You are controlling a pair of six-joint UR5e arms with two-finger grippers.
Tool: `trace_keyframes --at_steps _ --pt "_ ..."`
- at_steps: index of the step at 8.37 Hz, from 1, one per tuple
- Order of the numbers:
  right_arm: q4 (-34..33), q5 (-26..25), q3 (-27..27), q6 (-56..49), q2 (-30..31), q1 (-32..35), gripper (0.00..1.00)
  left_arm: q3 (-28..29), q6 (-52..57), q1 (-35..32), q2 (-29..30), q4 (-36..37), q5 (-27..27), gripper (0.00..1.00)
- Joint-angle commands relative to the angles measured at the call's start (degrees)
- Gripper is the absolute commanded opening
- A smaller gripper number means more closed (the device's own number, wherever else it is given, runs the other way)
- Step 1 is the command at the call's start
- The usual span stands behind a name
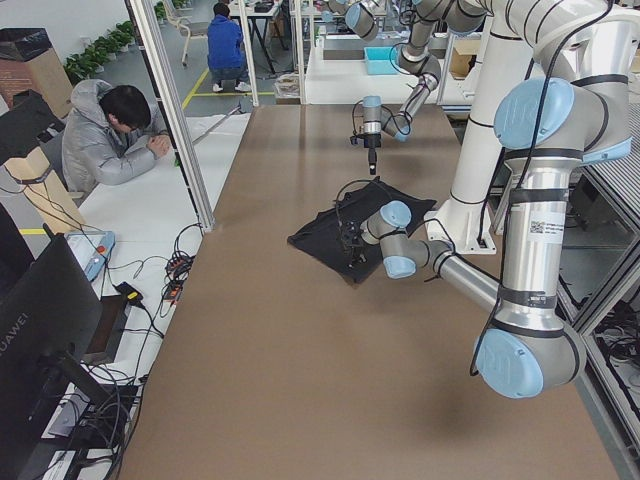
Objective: Fold clothes
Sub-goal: 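Rotate the shirt with the right gripper while the left gripper grasps the opposite corner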
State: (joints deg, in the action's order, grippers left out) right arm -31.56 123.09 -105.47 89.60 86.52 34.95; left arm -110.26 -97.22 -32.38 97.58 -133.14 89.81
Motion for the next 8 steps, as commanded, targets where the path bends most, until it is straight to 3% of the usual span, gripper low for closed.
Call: trace_keyframes --at_steps 1,4,7,8 --pt "-4.45 -4.94 0.09 -4.87 -0.04 1.87 0.94 1.44 -1.56 6.52 -1.60 -1.68 -6.38 1.00" --pt "-5.88 -6.55 0.09 -4.78 -0.92 1.61 0.94 6.53 -1.48 7.77 -0.55 -2.03 -6.84 1.00" --pt "-5.88 -6.64 0.09 -4.78 -1.44 1.61 0.94 7.60 -1.13 7.77 -0.20 -2.12 -6.49 1.00" --pt "-5.88 -6.64 0.09 -4.78 -1.44 1.61 0.94 7.95 -1.13 7.85 -0.11 -2.12 -6.40 0.91"
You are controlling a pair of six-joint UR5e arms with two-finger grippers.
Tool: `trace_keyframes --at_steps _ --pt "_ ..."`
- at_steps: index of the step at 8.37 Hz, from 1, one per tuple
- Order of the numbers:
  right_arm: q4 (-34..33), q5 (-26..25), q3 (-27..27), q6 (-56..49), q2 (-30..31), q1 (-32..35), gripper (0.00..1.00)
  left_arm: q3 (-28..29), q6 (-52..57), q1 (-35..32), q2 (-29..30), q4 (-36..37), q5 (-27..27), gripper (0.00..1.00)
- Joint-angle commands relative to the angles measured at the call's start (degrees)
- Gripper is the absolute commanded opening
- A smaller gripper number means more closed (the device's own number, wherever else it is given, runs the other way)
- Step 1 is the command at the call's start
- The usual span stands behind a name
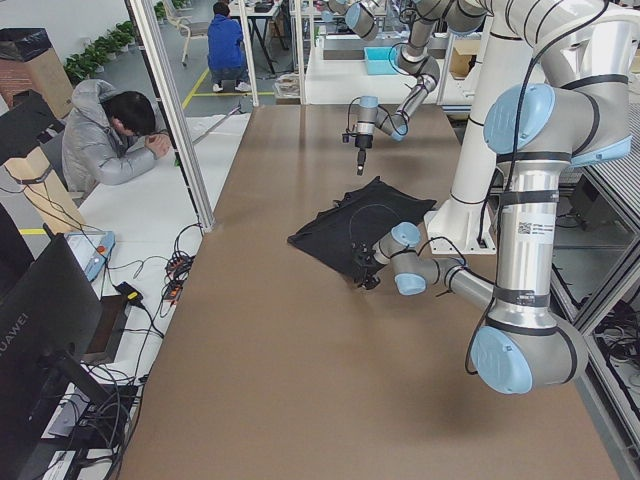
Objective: Fold clothes
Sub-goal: 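Rotate the shirt with the right gripper while the left gripper grasps the opposite corner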
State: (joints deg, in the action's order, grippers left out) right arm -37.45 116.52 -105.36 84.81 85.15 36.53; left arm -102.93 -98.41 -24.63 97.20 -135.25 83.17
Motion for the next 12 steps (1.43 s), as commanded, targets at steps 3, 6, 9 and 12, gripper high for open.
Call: trace_keyframes --at_steps 3,6,9,12 --pt "0.01 -0.07 -0.02 0.00 0.01 0.03 0.94 0.80 -0.20 0.20 0.79 0.33 -0.11 0.21" --pt "0.01 -0.07 -0.02 0.09 0.01 0.03 0.94 0.37 -0.02 1.16 0.79 0.34 -0.21 0.00" --pt "0.01 -0.07 -0.02 0.53 0.10 0.03 0.94 -0.43 0.42 0.90 1.23 0.51 -0.03 0.00" --pt "0.01 -0.07 -0.02 0.53 0.10 -0.06 0.94 0.71 2.78 -1.90 4.73 2.27 0.24 0.00"
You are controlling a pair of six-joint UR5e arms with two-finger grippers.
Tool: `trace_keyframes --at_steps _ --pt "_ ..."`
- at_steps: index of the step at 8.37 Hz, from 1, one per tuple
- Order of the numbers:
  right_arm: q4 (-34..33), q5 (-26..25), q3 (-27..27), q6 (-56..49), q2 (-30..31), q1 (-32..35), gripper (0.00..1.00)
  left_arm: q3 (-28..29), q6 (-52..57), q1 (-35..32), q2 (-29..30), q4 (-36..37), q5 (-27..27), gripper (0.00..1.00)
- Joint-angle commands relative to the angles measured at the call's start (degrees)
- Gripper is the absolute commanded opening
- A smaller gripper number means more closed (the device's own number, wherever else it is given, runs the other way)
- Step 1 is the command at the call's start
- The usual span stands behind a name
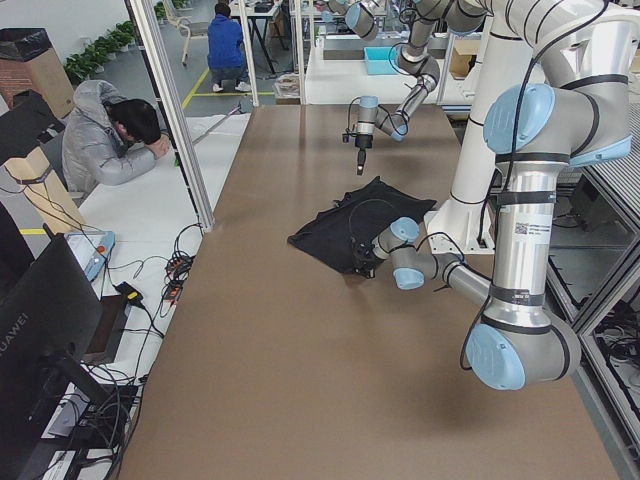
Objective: Fold clothes
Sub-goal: 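Swing the left gripper's corner away from the robot, squaring the shirt lengthwise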
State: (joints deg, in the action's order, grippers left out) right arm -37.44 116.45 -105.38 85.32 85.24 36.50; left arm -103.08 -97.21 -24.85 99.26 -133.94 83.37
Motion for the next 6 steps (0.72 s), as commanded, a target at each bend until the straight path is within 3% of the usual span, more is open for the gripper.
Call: trace_keyframes --at_steps 1,2,6 --pt "0.00 0.00 0.00 0.02 0.01 0.06 0.94 2.43 1.67 -3.08 5.56 3.31 0.12 0.00" --pt "0.00 -0.09 0.09 0.02 0.01 -0.03 0.94 4.19 1.93 -4.49 9.24 6.12 0.21 0.00" --pt "0.00 -3.24 -0.35 -0.07 -0.08 -0.73 0.94 14.29 5.17 -8.98 18.58 6.23 0.39 0.00"
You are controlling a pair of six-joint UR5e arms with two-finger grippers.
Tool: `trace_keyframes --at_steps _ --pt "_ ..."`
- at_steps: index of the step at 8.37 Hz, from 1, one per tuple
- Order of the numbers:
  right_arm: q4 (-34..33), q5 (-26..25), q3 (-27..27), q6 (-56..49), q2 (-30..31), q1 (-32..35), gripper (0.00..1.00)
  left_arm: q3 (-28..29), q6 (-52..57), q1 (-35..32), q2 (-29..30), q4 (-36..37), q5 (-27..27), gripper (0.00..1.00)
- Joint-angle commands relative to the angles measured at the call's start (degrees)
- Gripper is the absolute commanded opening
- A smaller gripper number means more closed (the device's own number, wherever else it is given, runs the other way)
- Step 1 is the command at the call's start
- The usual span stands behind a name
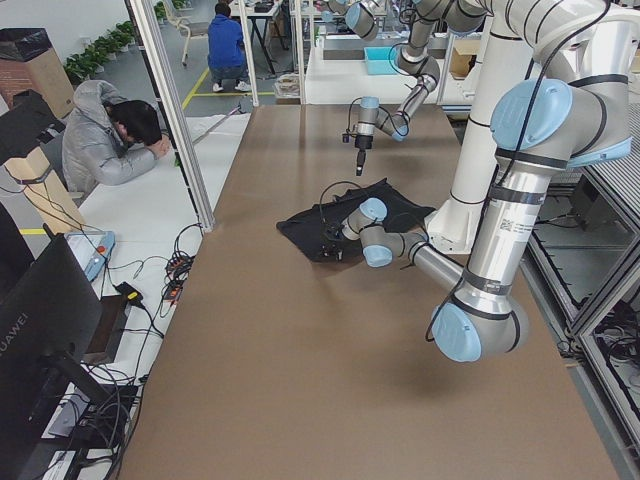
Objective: Fold clothes
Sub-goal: 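Swing the left gripper's corner away from the robot, squaring the shirt lengthwise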
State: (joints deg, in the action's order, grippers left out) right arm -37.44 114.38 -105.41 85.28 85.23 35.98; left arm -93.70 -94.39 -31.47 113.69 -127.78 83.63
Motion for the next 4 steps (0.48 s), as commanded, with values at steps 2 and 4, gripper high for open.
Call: trace_keyframes --at_steps 2,4 --pt "0.00 -1.80 -0.32 -0.02 -0.06 -0.21 0.94 9.83 2.99 -4.38 9.85 0.08 0.13 0.00" --pt "0.00 -1.80 -0.32 -0.55 0.46 -0.12 0.94 16.40 3.16 -5.53 16.70 -0.01 0.13 0.00"
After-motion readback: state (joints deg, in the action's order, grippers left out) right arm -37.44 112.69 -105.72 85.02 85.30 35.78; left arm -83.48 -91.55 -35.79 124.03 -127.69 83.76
